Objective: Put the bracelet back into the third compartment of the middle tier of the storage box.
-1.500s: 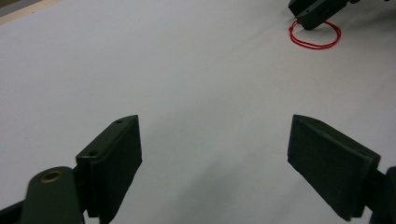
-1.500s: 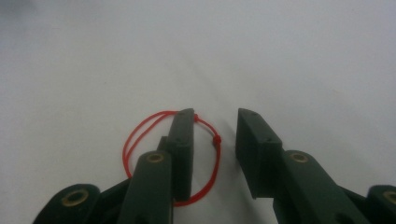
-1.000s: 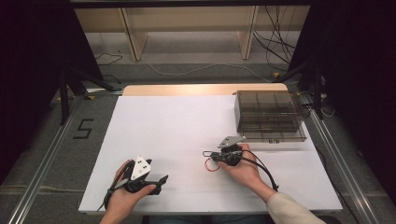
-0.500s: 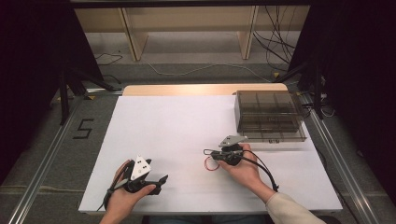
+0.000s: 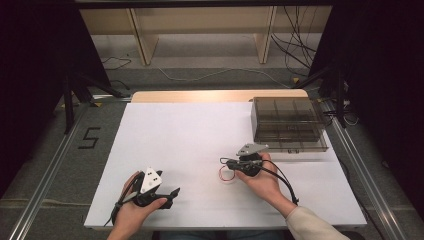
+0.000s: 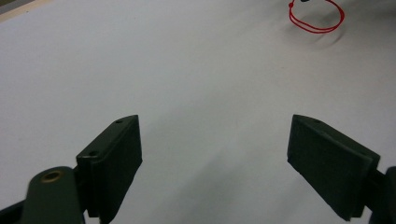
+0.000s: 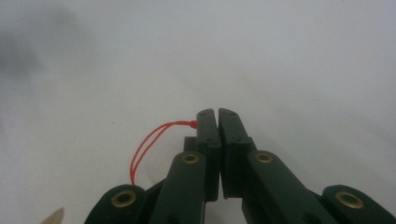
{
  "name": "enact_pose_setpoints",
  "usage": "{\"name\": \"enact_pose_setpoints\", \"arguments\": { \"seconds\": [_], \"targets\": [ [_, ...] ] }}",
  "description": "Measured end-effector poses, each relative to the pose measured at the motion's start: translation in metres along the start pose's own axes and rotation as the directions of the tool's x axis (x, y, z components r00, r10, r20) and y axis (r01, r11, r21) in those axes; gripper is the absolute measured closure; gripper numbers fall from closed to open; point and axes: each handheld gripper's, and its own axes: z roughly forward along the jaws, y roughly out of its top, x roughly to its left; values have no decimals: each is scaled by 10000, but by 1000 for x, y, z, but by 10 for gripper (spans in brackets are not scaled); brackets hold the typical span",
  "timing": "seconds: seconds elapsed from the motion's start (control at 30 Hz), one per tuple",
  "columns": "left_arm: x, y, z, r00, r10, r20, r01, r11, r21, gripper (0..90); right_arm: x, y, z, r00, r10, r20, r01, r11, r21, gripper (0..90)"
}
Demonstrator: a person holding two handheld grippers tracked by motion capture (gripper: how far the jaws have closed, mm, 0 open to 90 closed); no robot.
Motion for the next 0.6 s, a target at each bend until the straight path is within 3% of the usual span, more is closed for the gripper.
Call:
{"name": "enact_pose_setpoints", "arguments": {
  "seconds": [0.6],
  "targets": [
    [0, 0, 0, 10000, 5, -11, -5, 10000, 10, 176, -2, 4, -10, 9999, 166, -15, -167, 9996, -248, 885]
  ]
}}
